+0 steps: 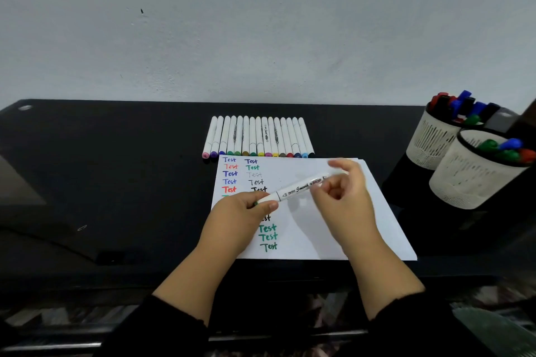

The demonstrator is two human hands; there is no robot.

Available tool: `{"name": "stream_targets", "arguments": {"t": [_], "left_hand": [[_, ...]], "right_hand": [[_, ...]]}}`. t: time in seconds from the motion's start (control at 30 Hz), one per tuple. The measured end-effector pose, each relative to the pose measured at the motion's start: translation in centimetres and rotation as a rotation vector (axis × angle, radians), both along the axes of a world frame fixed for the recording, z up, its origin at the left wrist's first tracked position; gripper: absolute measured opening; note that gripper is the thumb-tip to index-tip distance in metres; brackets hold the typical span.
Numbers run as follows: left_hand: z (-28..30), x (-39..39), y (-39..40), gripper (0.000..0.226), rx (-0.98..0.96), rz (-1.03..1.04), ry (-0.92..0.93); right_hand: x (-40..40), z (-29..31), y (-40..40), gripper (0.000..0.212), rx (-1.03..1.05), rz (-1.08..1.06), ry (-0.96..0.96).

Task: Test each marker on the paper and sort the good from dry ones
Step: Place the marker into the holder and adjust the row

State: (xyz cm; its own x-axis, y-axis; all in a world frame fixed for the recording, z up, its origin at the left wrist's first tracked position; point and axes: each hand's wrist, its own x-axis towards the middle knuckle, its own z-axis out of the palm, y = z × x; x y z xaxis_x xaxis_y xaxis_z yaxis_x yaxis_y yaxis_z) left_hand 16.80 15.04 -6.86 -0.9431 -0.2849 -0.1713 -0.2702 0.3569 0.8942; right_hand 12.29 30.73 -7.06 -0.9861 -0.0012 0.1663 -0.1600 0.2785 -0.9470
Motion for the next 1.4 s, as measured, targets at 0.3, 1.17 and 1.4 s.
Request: {"name": "stream_targets", "arguments": {"t": [0.3,1.17,1.4], "left_hand": [[0.2,-0.7,-0.3,0.014,-0.206,-0.143,-0.099],[-1.9,-10.2,12.0,0.065,-0.850,-0.599,0.085],[-3.0,-10.2,12.1,0.064,-0.825,-0.558,0.107]], "right_hand": [[-1.3,-0.9,0.2,0.039,0.824,0.208,0.380],[-3.3,6.0,15.3,0.015,0.372,-0.374,0.472],[-4.2,6.4,18.2,0.011,0.479,-0.433,0.439]]}}
